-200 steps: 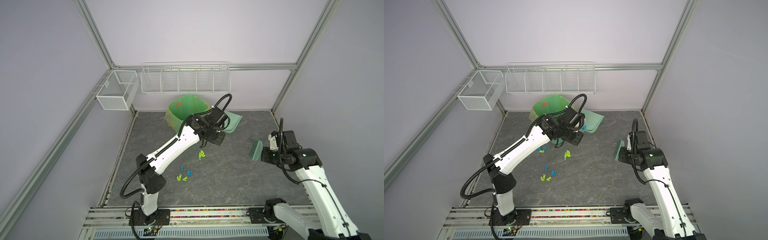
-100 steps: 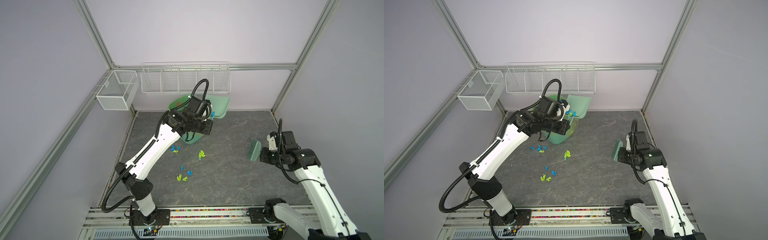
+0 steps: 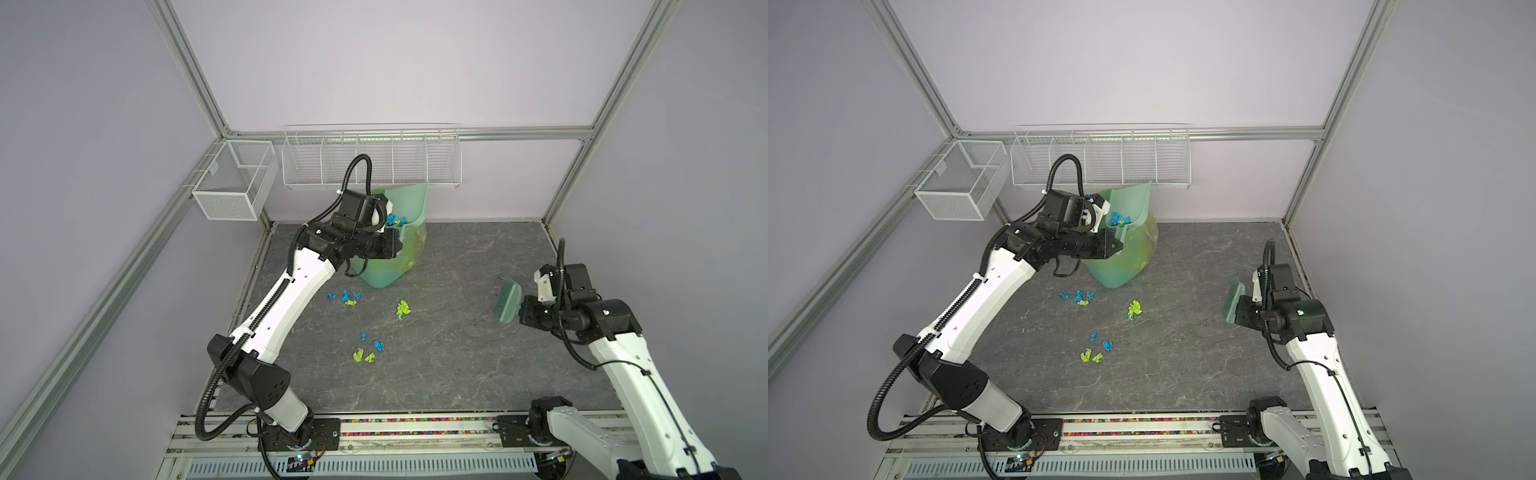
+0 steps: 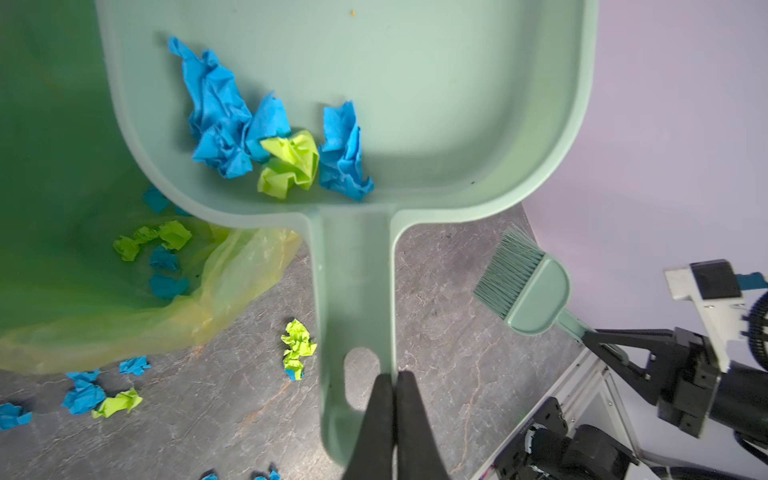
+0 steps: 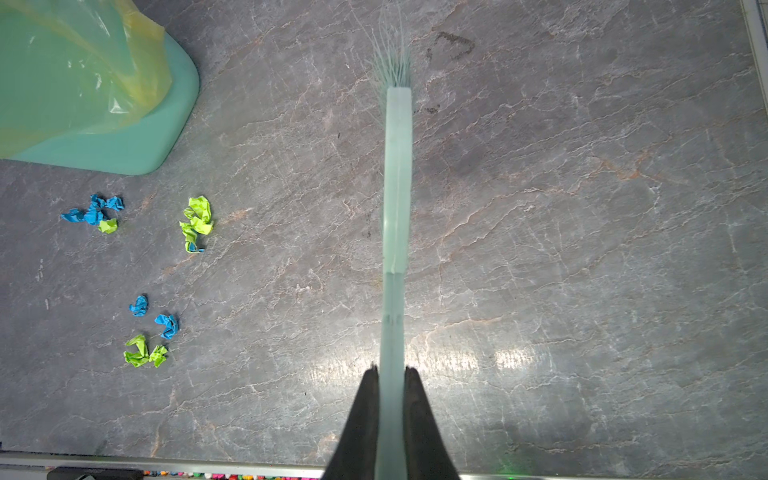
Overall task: Sweep away the paper scraps from the table
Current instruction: 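Lift the scrap-filled dustpan with the left gripper and carry it to the trash bin, then tip the dustpan over the trash bin with the left gripper to empty scraps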
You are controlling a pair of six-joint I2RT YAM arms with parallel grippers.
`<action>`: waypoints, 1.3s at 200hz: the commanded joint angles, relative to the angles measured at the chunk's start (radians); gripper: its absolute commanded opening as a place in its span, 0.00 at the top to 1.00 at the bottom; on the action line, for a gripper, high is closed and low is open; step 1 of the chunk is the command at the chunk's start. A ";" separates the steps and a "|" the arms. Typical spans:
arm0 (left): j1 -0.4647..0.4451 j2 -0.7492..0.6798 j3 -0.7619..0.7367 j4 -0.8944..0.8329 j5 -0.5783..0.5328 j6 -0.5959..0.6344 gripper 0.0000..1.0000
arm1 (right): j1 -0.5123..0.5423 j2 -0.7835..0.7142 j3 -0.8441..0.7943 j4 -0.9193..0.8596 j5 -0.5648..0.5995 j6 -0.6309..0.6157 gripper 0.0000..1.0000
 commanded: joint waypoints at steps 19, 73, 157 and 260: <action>0.050 -0.021 -0.022 0.073 0.101 -0.059 1.00 | -0.004 -0.026 -0.015 0.014 -0.016 0.024 0.93; 0.135 -0.053 -0.152 0.272 0.280 -0.174 1.00 | 0.000 0.000 0.004 0.024 -0.055 0.037 0.93; 0.266 -0.067 -0.359 0.640 0.518 -0.429 1.00 | 0.012 0.035 0.003 0.048 -0.068 0.048 0.93; 0.342 -0.064 -0.647 1.497 0.646 -1.050 1.00 | 0.048 0.064 0.033 0.044 -0.044 0.062 0.93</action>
